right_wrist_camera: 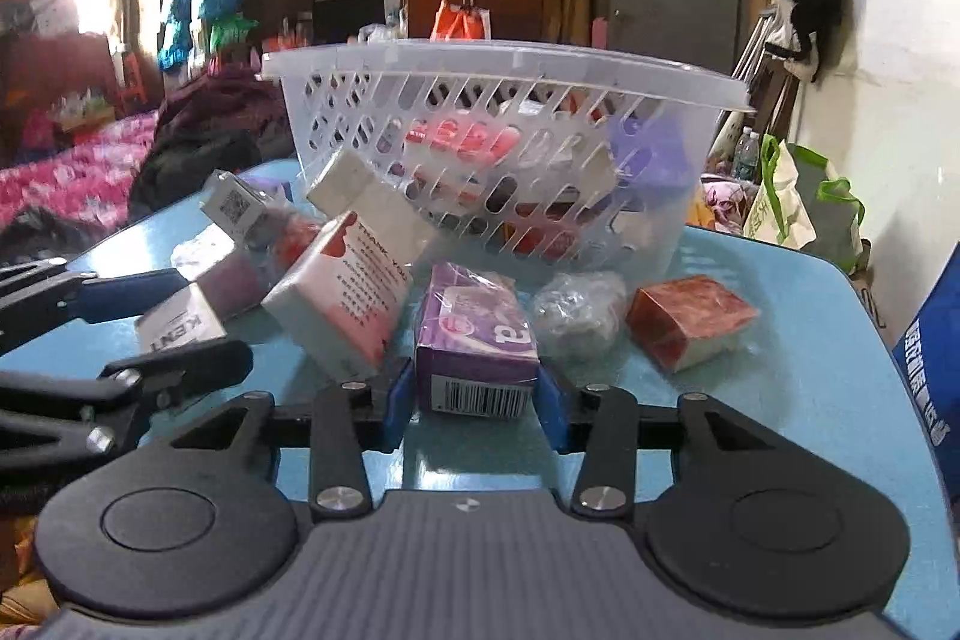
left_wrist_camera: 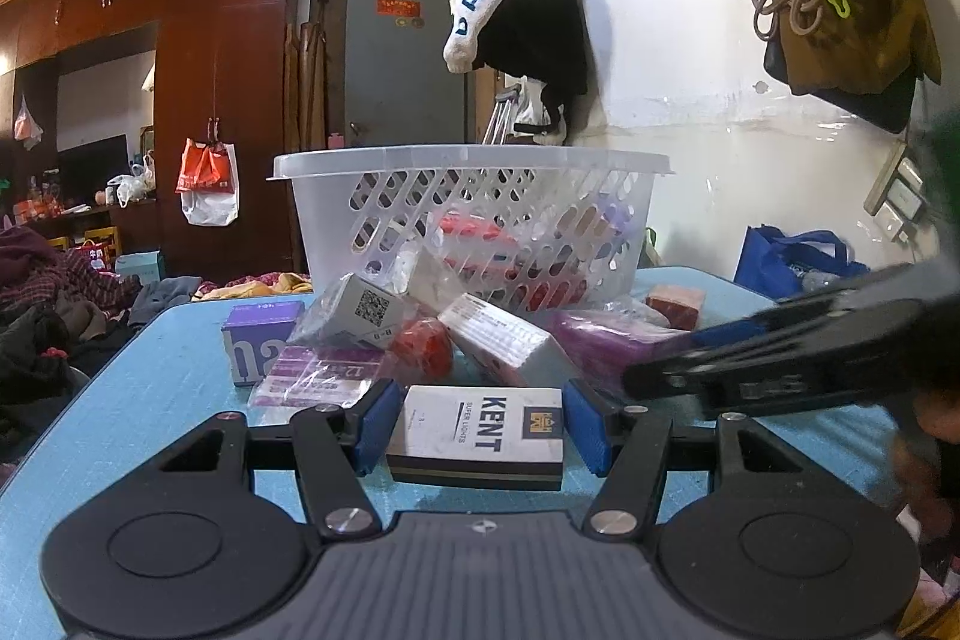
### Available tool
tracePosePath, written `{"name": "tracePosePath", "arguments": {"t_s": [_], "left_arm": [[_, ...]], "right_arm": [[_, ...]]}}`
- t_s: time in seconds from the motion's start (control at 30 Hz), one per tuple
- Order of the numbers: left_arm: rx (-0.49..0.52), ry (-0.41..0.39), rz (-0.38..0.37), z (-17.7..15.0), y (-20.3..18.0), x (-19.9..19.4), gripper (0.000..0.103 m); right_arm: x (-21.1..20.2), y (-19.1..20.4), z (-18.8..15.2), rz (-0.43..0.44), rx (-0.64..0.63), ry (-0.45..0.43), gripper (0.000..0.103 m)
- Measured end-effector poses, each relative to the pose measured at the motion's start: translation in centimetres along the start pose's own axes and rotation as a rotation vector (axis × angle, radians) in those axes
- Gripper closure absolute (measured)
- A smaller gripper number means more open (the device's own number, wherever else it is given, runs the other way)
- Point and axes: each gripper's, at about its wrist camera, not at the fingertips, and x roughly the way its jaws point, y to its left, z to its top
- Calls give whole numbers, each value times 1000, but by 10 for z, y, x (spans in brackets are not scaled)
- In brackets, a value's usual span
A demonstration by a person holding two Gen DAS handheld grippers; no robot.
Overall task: Organize objects
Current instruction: 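Carry both boxes over the white basket and open both grippers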
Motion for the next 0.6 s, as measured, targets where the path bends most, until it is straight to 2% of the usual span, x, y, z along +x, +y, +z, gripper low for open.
{"name": "tracePosePath", "arguments": {"t_s": [0.2,0.4,0.53,0.6], "left_arm": [[-25,-34,-6,3,4,-5,40],[-37,-85,-27,19,11,-14,40],[-28,-121,-49,54,16,-12,40],[-32,-146,-49,88,20,-5,40]], "right_arm": [[-46,-20,5,16,61,-114,57],[-64,-29,25,31,89,-191,57],[-61,-26,60,32,61,-221,57],[-55,-28,85,33,47,-252,57]]}}
